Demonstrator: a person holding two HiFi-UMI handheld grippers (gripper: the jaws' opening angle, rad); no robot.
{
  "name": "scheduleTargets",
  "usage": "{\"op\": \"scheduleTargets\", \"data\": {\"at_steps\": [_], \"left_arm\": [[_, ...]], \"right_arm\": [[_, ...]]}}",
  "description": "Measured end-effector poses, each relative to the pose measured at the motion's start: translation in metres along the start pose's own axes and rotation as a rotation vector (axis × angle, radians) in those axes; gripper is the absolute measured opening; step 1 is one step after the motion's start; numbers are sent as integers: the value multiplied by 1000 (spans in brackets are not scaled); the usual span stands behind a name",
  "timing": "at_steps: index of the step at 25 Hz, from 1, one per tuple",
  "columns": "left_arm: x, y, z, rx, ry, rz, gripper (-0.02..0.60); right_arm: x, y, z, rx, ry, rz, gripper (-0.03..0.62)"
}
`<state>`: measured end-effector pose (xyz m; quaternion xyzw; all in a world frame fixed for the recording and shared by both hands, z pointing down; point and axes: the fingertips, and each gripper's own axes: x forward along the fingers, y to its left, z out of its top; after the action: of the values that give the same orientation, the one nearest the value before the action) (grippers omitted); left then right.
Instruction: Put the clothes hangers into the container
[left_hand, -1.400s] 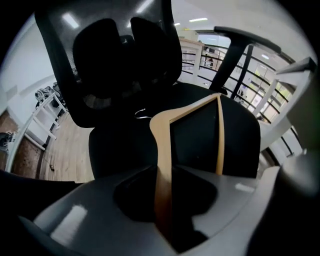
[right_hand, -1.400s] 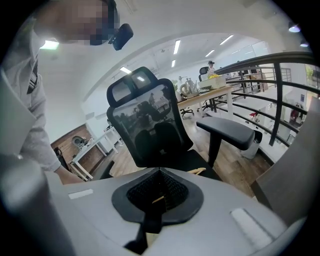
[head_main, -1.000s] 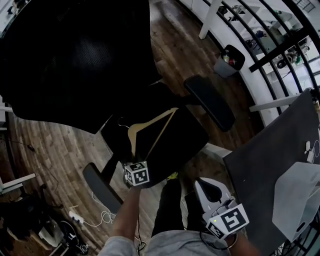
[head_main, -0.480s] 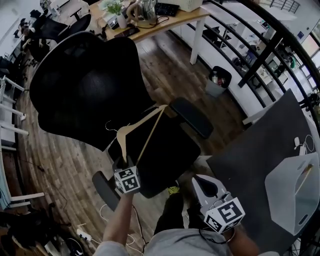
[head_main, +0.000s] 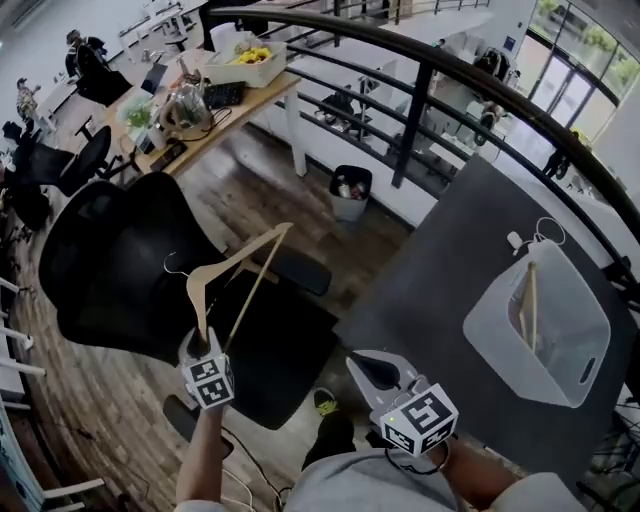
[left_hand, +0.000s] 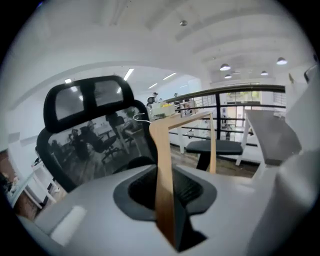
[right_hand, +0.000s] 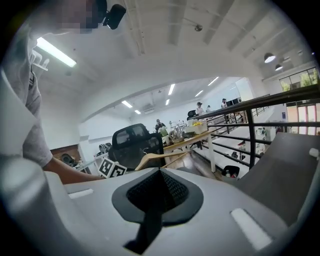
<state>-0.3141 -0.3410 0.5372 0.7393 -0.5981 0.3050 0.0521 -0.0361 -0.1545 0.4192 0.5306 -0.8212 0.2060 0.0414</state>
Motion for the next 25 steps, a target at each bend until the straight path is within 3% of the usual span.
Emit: {"op": "scheduleTargets", "data": {"at_steps": [10,16,20,25], "left_arm": [[-59,-183,171,231,-291,-310,92],[-132,-313,274,395,-493,-519,92],[-182,-382,314,516,-584,-653,92],[-225,-463,324,668,-621,-760,92]], "right_arm": [[-137,-79,18,28,-141,-200,0],[-213,-109,17,46,-208,-297,0],[-250,-120,15,66,-255,-349,0],[-297,-131,4,88,-294,-403,0]]}}
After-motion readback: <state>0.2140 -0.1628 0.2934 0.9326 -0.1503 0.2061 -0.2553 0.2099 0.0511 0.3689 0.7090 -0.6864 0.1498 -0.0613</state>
